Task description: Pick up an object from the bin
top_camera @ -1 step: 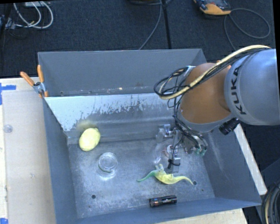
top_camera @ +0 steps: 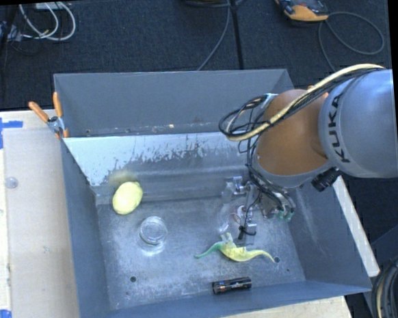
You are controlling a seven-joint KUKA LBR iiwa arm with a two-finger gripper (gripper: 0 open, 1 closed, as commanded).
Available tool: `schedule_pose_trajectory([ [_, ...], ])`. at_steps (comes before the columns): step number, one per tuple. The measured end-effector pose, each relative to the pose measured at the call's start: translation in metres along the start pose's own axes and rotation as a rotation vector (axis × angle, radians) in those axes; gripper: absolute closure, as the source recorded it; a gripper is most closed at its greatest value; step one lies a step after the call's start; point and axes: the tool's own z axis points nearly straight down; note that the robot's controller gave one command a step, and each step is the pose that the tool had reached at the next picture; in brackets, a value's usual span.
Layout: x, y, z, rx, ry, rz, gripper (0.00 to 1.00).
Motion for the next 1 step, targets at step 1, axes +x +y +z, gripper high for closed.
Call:
schedule_pose_trajectory([
  [1, 0.0278, -0.0014, 0.0196, 0.000, -0.003, -0.028, 0.00],
])
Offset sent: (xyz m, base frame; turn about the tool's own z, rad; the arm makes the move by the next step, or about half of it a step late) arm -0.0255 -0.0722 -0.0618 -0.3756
